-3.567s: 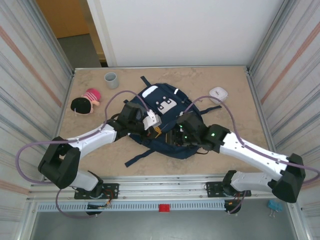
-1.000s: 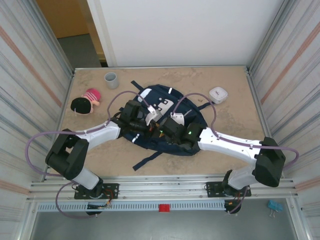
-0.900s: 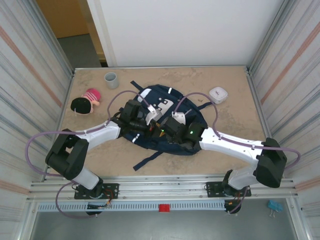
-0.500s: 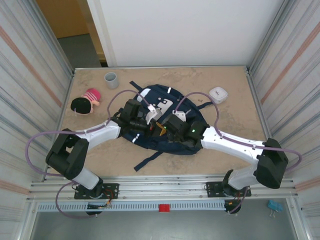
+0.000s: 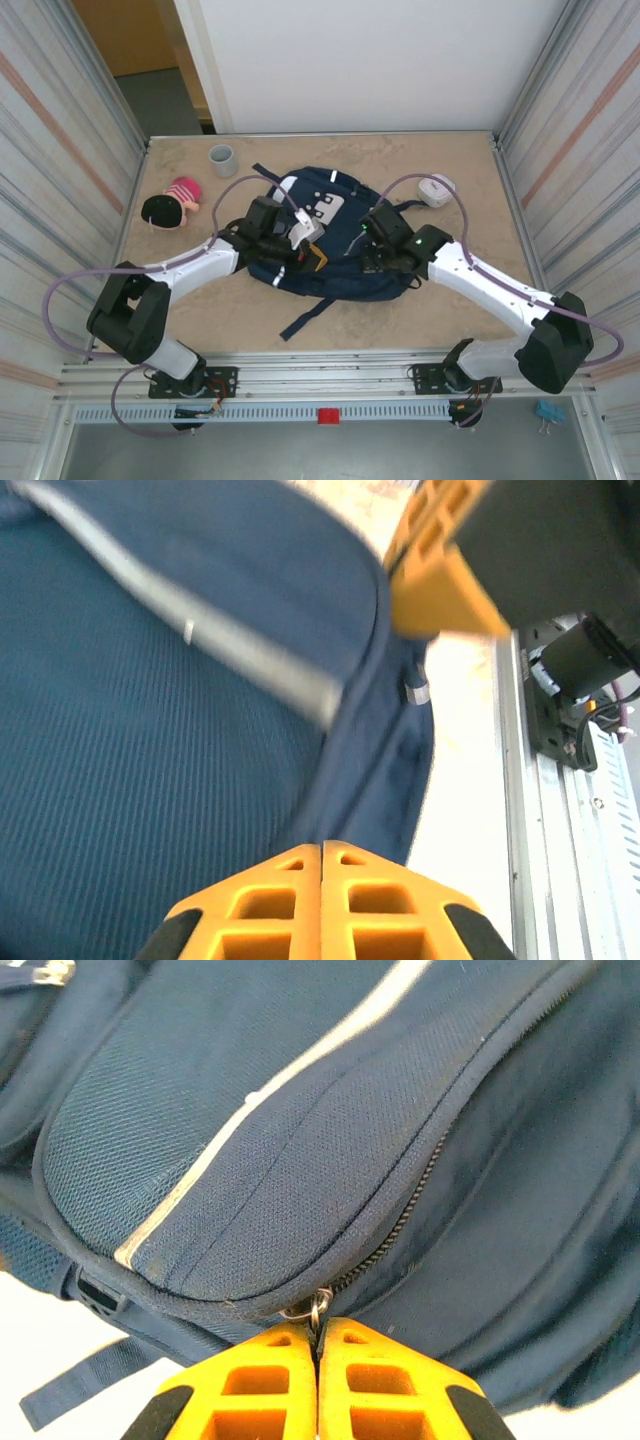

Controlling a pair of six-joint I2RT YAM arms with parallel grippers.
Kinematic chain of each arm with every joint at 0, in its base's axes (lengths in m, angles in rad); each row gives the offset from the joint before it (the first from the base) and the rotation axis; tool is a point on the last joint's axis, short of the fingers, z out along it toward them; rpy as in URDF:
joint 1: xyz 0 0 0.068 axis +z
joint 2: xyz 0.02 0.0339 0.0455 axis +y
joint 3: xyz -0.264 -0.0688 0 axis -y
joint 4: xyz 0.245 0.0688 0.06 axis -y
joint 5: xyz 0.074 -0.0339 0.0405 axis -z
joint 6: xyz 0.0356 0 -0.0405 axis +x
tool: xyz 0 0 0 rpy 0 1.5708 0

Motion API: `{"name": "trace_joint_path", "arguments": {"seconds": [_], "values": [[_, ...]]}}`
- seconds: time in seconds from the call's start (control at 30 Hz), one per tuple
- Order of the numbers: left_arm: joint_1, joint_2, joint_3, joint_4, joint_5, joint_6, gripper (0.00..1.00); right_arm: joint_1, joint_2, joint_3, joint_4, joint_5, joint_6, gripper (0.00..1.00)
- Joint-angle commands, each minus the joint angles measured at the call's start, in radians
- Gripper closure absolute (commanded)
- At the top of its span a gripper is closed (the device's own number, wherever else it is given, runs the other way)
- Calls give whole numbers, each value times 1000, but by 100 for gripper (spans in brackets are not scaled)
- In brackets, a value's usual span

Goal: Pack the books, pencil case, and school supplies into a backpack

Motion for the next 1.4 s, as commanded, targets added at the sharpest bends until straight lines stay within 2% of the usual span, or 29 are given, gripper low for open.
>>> {"name": "trace_joint_path", "arguments": {"seconds": [0.0, 0.03, 0.07, 0.17, 0.23, 0.33, 0.4, 0.5, 0.67, 0.87, 0.97, 1.1, 1.23, 1.3, 1.37], "values": [[9, -33, -1, -71, -24, 15, 100, -18, 8, -10, -18, -83, -111, 100], [7, -41, -3, -64, -27, -8, 100, -18, 15, -12, 2, -124, -118, 100], [8, -50, -5, -51, -35, -33, 96, -14, 19, -15, 19, -152, -121, 100], [8, -102, -39, 5, -102, -179, 72, -5, 27, -27, 59, -194, -116, 100], [11, -153, -80, 27, -231, -327, 54, -3, 29, -26, 63, -200, -113, 100], [35, -224, -133, -28, -422, -534, 42, 7, 27, -19, 67, -209, -113, 100], [72, -258, -169, -71, -487, -642, 38, 18, 28, -16, 73, -217, -113, 100], [125, -286, -241, -74, -521, -736, 35, 48, 29, -4, 89, -233, -111, 100], [203, -259, -303, 17, -510, -782, 35, 132, 49, 44, 110, -235, -76, 100], [280, -121, -247, 143, -493, -739, 37, 207, 90, 62, 195, -262, 4, 100], [282, -136, -187, 116, -484, -665, 35, 204, 96, 57, 205, -267, 28, 100], [242, -284, -196, 63, -517, -471, 29, 181, 87, 56, 216, -304, 29, 100], [186, -436, -272, 73, -452, -179, 29, 158, 85, 58, 210, -341, 16, 100], [151, -476, -293, 70, -453, -50, 30, 154, 78, 56, 204, -342, 10, 100], [124, -490, -298, 59, -403, 66, 30, 148, 73, 55, 201, -345, 4, 100]]}}
